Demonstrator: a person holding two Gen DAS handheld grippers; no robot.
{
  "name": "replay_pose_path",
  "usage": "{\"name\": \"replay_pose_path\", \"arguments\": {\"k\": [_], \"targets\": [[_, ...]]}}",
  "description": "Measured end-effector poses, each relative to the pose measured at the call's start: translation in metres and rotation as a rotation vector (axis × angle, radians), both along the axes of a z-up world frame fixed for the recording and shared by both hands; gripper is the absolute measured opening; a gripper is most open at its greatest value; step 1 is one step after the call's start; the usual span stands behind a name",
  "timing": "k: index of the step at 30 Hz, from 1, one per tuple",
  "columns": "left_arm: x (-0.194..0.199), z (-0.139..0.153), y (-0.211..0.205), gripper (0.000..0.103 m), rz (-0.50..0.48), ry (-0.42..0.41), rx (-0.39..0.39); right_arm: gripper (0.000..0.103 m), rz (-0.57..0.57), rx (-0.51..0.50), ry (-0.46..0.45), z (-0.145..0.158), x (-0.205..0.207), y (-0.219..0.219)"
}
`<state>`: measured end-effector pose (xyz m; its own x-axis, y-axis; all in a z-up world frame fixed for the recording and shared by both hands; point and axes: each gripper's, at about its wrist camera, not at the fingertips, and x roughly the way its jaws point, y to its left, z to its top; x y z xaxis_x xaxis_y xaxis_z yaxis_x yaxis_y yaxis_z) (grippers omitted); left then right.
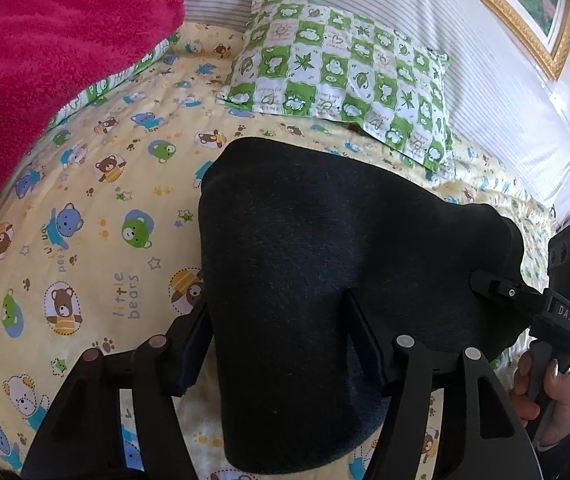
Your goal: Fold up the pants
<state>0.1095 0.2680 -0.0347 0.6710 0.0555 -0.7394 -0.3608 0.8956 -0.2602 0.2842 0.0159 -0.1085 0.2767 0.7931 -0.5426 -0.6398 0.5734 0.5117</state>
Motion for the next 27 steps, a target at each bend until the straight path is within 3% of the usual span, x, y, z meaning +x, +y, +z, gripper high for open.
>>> {"name": "replay_pose_path", "arguments": {"k": [3,15,20,27], "targets": [[-0.001,0.0,0.002,0.067,0.006,0.001,-0.016,0.069,-0.001,-0.003,0.002,0.0,0.0,0.001],[-0.024,0.018,-0.005,0.068,0.022,0.016,0.057,0.071,-0.044,-0.044,-0.045,0.016,-0.017,-0.02],[-0.04,0.023,-0.006,0.068,0.035,0.013,0.062,0.071,-0.083,-0.009,-0.039,0.022,-0.024,-0.037],[-0.06,0.031,-0.019,0.076,0.042,0.006,0.12,0.073,-0.081,0.018,-0.073,0.04,-0.05,-0.049]]}}
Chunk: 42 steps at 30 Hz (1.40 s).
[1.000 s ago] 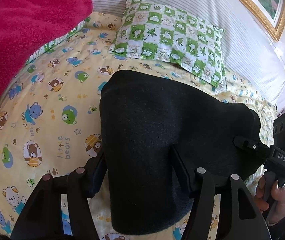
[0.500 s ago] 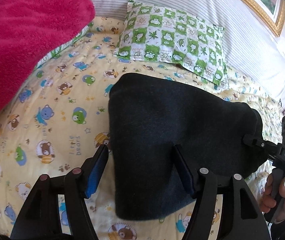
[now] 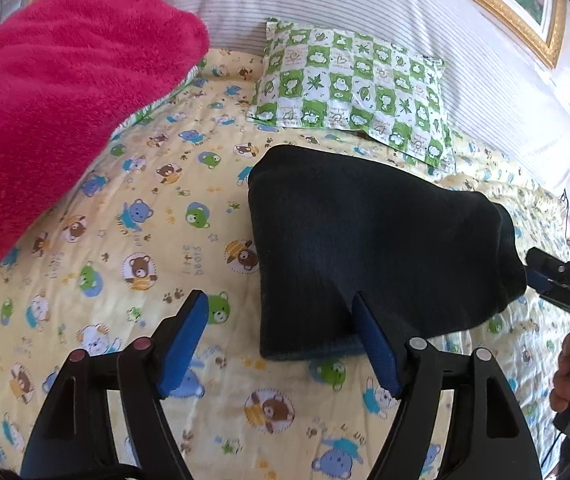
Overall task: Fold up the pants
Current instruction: 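Release the bundle and open both grippers above the quilt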
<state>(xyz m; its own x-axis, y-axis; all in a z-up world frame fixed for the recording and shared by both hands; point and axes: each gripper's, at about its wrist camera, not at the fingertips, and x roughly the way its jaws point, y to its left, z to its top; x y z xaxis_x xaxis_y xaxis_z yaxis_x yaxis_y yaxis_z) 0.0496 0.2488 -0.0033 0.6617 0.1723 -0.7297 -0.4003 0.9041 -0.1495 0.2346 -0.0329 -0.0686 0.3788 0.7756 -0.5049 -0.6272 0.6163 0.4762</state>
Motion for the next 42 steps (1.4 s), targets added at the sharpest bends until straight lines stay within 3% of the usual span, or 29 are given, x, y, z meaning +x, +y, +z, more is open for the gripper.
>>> {"name": "replay_pose_path", "arguments": {"k": [2,18,30,42], "targets": [[-0.004,0.001,-0.003,0.078,-0.005,-0.002,0.004,0.079,0.006,-0.005,-0.014,0.004,-0.008,0.0],[-0.017,0.007,-0.017,0.08,-0.059,0.011,0.064,0.08,0.108,-0.173,-0.182,0.013,-0.057,0.025],[-0.013,0.005,-0.019,0.082,-0.099,0.093,0.12,0.088,0.171,-0.314,-0.283,0.015,-0.069,0.045],[-0.015,0.007,-0.018,0.083,-0.093,0.079,0.137,0.088,0.188,-0.307,-0.304,0.013,-0.067,0.045]]}}
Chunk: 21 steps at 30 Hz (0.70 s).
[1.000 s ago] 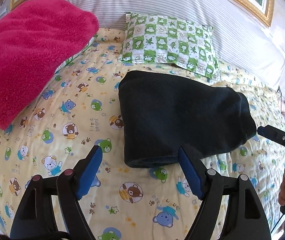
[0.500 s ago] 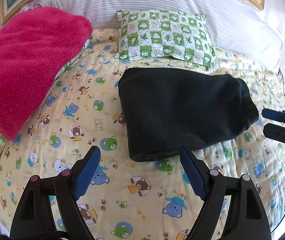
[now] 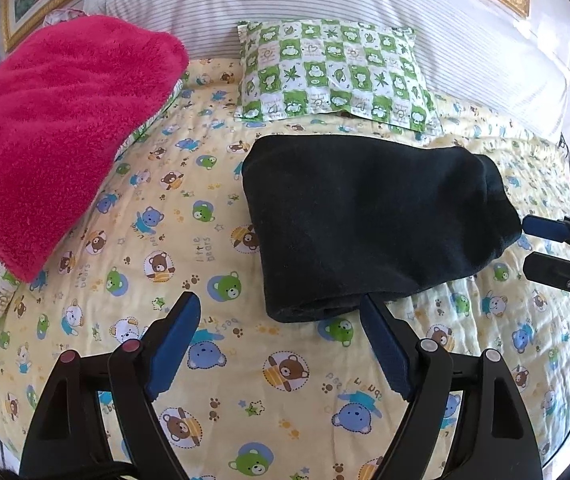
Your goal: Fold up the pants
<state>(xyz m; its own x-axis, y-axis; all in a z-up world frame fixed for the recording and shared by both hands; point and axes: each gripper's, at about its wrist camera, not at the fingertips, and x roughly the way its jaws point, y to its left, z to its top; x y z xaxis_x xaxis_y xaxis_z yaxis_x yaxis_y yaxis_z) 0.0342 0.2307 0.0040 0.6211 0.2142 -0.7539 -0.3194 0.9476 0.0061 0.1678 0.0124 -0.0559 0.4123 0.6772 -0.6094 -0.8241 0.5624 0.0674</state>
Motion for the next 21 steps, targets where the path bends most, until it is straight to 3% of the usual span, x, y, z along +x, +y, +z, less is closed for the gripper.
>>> {"name": "replay_pose_path", "arguments": {"k": [21], "targets": [[0.002,-0.003,-0.018,0.084,-0.043,0.002,0.051,0.094,0.002,0.01,-0.007,-0.001,-0.003,0.005]]}}
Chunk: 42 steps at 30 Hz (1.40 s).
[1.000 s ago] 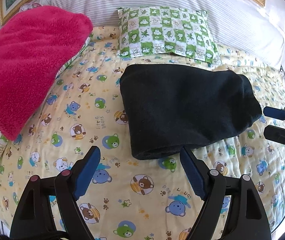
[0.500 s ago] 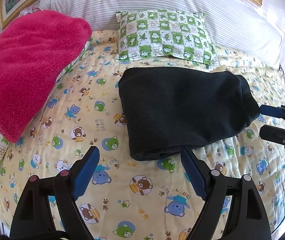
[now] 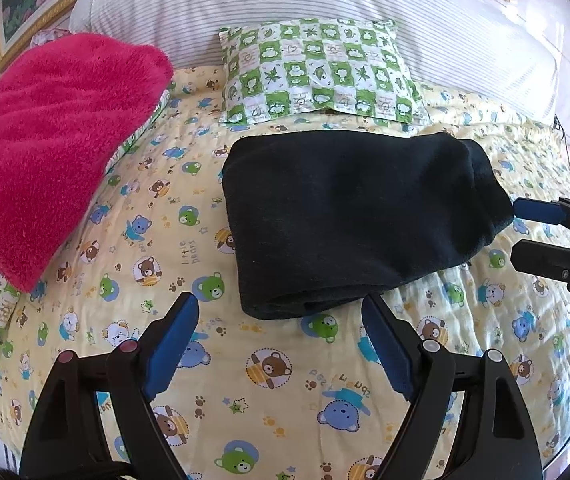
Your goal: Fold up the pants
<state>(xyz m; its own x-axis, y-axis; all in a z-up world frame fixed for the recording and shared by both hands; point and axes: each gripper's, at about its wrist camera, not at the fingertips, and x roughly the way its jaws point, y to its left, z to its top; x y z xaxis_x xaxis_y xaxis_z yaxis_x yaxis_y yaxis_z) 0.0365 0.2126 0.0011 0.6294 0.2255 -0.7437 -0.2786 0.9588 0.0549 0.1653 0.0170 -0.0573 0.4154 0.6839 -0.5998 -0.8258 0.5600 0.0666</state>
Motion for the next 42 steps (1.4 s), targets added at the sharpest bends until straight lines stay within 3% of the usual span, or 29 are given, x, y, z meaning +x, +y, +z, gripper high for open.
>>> {"name": "replay_pose_path", "arguments": {"k": [42], "targets": [[-0.005,0.008,-0.007,0.084,0.002,-0.048,0.039,0.094,-0.015,0.102,-0.01,0.004,-0.013,-0.005]]}}
